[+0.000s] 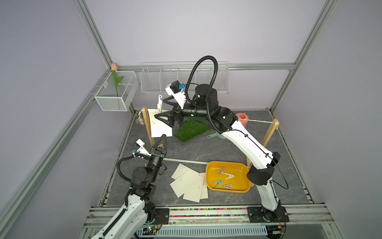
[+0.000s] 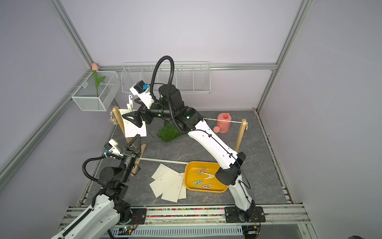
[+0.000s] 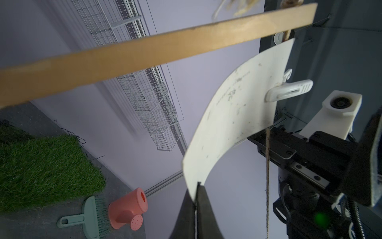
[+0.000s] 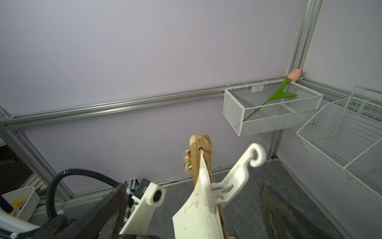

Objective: Remove the postcards from the strings
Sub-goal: Pinch the postcard on the clothesline, then remove the clamp from the clothesline.

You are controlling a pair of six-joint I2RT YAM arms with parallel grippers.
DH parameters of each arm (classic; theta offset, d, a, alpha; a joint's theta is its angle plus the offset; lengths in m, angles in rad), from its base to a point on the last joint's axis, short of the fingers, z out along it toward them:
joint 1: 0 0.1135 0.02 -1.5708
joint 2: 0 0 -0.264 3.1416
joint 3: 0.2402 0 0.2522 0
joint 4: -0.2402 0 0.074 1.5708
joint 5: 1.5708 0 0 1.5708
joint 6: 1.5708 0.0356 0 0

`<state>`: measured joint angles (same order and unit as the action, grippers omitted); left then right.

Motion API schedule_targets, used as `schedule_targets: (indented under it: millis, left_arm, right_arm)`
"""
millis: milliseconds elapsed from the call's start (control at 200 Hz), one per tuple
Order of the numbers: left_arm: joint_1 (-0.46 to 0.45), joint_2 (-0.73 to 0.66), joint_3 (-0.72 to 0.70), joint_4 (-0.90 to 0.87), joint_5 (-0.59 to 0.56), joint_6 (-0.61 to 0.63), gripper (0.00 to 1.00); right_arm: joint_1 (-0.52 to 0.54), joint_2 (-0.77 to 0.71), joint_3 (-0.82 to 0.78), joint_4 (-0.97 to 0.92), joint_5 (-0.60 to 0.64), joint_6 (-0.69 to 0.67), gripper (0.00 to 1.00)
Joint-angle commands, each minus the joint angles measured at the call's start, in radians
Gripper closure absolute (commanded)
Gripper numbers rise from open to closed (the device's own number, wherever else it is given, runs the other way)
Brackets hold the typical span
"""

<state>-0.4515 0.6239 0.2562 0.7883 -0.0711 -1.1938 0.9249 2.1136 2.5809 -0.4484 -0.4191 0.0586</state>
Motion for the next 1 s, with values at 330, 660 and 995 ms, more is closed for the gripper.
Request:
schedule_targets:
  millis: [330,660,995]
  left_arm:
    - [0.004,-0.063,-0.009,-0.054,-0.017,0.008,1.0]
    - [0.004,-0.067,-0.011,-0.064,-0.012,0.003,1.0]
    - [0.005,-0.085,-0.017,-0.084,-0.008,0.001,1.0]
  right_arm:
    - [-0.008,0.059,0.039,0.082,-0.033,0.077,0.23]
    - [-0.004,0.082,0.047,0.127,-0.047,0.092,0.4]
    - [-0.002,0.091,0.048,0.161,-0.046,0.098,0.61]
